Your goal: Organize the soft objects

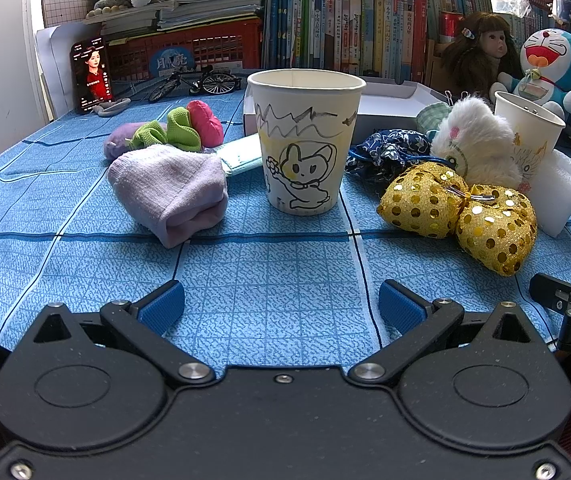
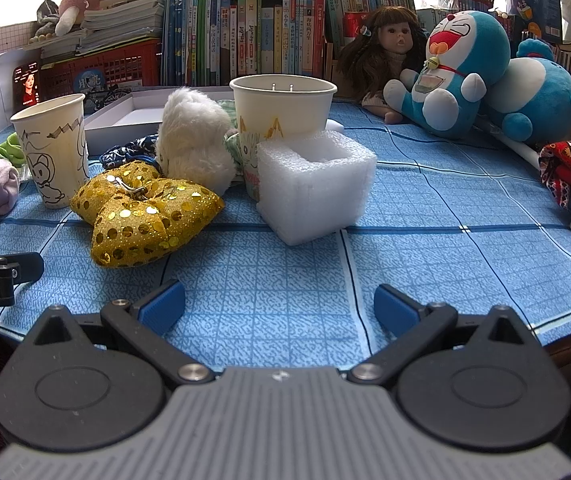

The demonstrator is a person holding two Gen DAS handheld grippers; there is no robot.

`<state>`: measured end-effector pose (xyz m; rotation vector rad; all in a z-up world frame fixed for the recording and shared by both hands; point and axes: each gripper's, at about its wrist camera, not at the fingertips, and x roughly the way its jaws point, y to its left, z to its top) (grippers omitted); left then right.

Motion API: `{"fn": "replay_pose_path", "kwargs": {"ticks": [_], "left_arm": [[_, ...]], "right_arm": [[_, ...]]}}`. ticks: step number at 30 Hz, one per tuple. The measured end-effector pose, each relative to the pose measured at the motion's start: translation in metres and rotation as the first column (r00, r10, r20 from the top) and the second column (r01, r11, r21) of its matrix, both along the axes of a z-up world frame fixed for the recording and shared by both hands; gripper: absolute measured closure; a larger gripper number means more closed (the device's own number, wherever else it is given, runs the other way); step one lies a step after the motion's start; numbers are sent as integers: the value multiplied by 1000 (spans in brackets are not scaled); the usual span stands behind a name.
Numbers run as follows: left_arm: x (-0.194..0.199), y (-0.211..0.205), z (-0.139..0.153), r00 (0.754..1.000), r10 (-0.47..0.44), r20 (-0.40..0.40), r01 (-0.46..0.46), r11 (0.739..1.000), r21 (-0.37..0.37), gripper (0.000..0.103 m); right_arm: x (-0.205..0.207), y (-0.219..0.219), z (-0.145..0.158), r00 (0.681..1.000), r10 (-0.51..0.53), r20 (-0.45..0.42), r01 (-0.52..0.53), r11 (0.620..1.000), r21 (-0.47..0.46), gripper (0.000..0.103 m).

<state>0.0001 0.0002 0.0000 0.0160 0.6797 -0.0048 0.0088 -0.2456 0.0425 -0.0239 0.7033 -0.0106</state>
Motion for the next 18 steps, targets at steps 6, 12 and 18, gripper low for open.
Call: {"fn": "replay_pose_path", "kwargs": {"ticks": [6,12,18], "left_arm": [[0,0,0,1000,0,1,0,1000,0,0],[0,0,0,1000,3,5,-3,1000,-2,0],[1,1,1,1000,2,3,-2,1000,-3,0]], "right_arm": [[0,0,0,1000,0,1,0,1000,0,0],[0,0,0,1000,5,5,-5,1000,2,0],[0,-2,-2,1000,12,23,-13,1000,7,0]]}}
